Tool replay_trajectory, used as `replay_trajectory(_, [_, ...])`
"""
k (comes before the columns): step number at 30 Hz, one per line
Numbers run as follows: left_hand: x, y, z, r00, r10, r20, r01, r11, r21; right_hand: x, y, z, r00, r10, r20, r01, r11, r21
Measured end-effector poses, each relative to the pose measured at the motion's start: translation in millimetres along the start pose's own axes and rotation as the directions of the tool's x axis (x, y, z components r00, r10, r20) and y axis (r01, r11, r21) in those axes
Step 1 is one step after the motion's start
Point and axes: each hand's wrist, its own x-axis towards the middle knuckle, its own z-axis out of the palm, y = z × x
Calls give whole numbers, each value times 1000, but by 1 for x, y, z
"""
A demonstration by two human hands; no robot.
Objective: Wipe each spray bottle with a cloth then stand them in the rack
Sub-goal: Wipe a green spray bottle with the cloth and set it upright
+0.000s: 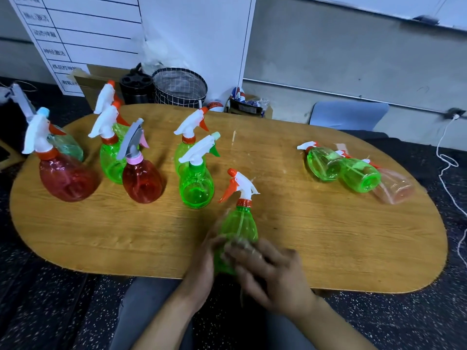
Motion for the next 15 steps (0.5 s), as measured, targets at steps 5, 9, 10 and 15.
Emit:
replay_trajectory(5, [-4, 1, 0, 994, -110, -10, 109, 992, -71, 36, 15, 9, 929, 362, -81, -363, 932, 6])
replay_trajectory(9, [-5, 6, 2, 990, -142, -9, 140, 984, -113, 14, 5, 17, 991, 131, -25, -133, 989, -63])
replay_trajectory(10, [-5, 7, 3, 990, -140, 15, 141, 983, -119, 6, 3, 17, 999, 48, -4, -48, 996, -82])
replay_trajectory(15, [-4, 4, 3, 992, -126, 14, 126, 986, -110, -18, 3, 16, 961, -224, 162, 244, 963, -113])
